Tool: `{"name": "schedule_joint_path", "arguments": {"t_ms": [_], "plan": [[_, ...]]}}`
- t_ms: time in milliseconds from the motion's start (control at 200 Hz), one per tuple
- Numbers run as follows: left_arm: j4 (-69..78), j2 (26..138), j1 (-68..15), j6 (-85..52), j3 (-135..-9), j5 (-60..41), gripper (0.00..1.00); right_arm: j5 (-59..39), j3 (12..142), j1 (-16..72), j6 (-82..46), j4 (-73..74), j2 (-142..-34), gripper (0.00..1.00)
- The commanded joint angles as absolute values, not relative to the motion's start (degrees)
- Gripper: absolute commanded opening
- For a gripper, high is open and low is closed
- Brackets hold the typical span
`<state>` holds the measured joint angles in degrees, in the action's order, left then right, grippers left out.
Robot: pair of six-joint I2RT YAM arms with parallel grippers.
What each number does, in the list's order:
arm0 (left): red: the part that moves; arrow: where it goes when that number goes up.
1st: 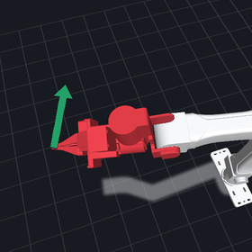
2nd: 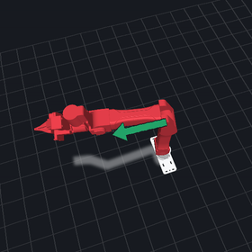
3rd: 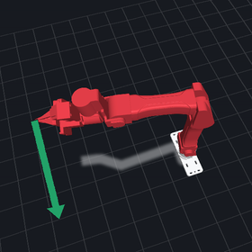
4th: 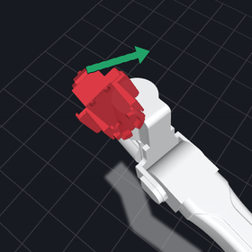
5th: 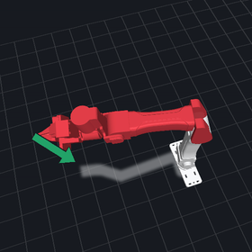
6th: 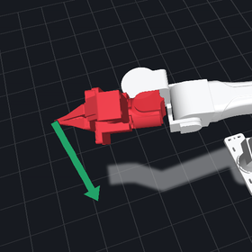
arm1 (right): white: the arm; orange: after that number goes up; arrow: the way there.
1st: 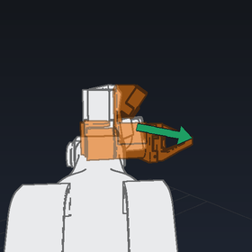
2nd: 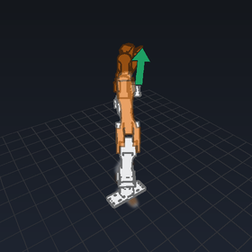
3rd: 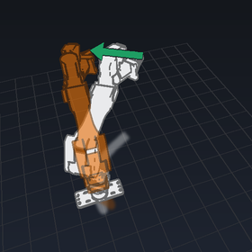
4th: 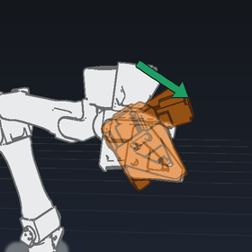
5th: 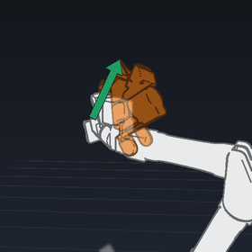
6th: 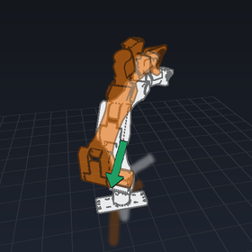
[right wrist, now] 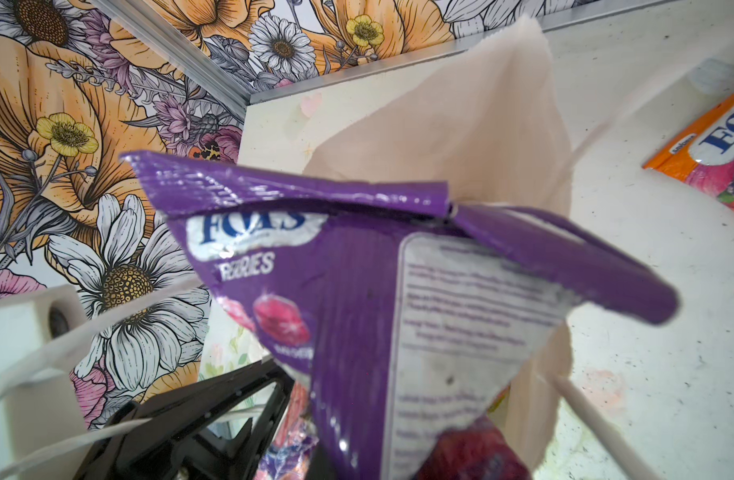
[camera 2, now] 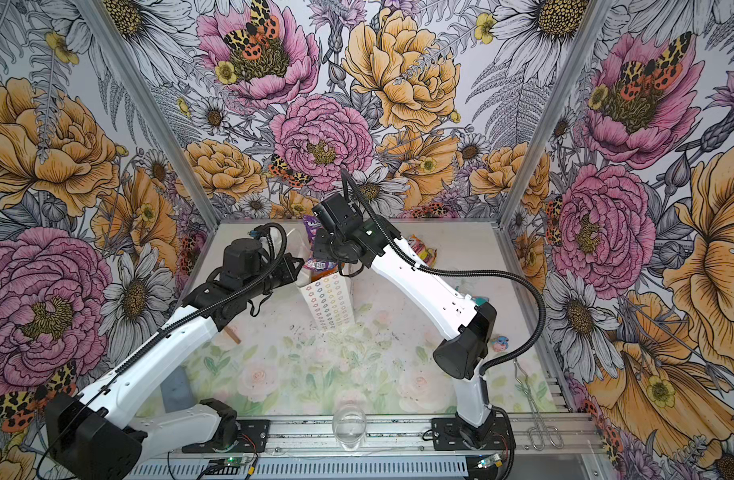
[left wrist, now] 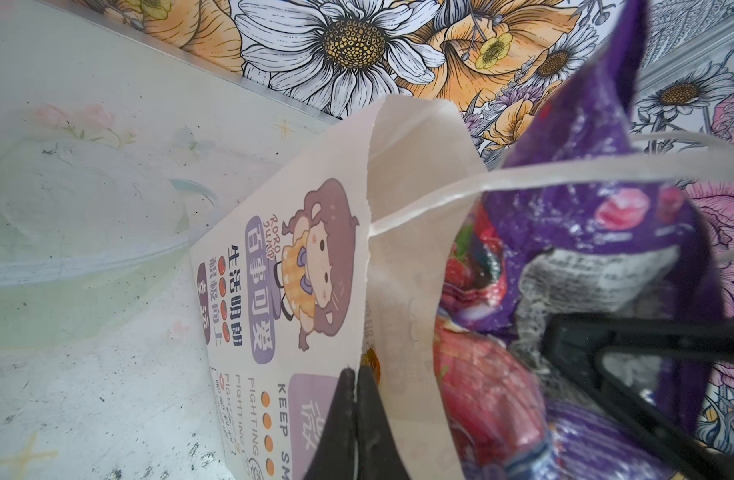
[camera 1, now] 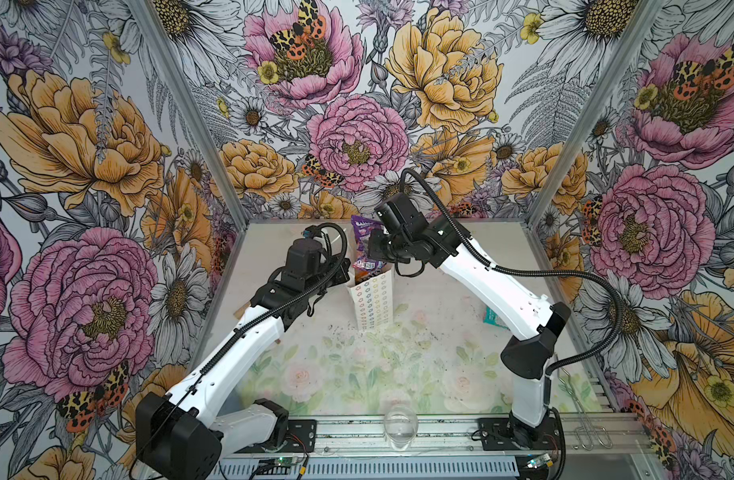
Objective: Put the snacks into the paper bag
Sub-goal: 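Lower the purple packet into the bag held by the left gripper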
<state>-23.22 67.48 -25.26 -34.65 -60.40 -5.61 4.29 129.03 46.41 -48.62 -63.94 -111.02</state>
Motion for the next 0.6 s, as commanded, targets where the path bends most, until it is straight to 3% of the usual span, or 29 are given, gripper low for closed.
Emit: {"name": "schedule_joint_path", "arguments": {"t_ms": [0,595], "plan": [[-20.3,66.8,-25.1,-35.9,-60.8,-4.8,0.00,4.2,128.8,46.1,-49.3,-61.6,-107.9,0.00],[-18.9,66.1,-25.5,-37.7,-60.1,-3.9,0.00,2.3,124.9,46.2,-50.6,-61.7,-106.4,0.00]]}}
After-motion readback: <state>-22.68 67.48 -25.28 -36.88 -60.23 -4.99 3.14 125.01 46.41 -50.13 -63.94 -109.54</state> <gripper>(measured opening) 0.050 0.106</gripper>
